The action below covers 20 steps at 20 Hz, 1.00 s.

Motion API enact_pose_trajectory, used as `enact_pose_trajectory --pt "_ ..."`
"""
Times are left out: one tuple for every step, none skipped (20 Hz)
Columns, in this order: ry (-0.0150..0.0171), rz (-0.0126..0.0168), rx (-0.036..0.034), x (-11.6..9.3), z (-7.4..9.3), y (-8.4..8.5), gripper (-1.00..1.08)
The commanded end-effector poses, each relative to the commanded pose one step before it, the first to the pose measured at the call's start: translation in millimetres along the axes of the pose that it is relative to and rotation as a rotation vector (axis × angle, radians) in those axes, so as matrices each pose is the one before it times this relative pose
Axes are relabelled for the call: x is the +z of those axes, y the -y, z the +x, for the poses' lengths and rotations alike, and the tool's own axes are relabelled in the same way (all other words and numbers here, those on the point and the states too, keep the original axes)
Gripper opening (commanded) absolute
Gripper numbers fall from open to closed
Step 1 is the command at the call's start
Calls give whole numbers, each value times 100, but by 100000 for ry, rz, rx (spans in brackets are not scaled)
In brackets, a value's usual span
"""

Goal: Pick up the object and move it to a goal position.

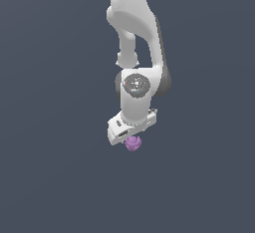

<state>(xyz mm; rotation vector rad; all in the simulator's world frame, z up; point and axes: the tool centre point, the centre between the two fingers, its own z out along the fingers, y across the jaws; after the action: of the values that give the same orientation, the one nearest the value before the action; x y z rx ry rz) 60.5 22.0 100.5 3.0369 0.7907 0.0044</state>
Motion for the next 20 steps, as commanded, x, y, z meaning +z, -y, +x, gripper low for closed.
enact_pose_trajectory --pt "66 188 -3185 567 299 -2 100" --pt "33 66 -845 166 73 1 100" --pt "26 55 -691 136 60 1 100" --pt "19 44 -537 106 46 0 100" --pt "13 31 -383 75 33 0 100" --pt "8 19 -228 45 19 -1 100" --pt "2 6 -69 15 4 -5 100" --pt "47 4 481 -50 -57 19 100" --pt "0 0 0 39 -1 -2 100" --pt "0 0 0 118 -5 -6 100" --pt "-4 -1 -49 193 9 19 100" --pt "0 0 0 273 -12 -13 100" --pt "-6 -1 -69 346 7 24 100" --pt "0 0 0 426 -21 -19 100" --pt "-7 -1 -84 496 2 28 100" --pt "-4 0 -49 569 -16 5 100" --pt "-6 0 -69 612 -13 16 100" --pt "-6 0 -69 541 -8 18 100" --pt "-4 0 -49 458 -7 8 100" --pt "0 0 0 377 -14 -19 100"
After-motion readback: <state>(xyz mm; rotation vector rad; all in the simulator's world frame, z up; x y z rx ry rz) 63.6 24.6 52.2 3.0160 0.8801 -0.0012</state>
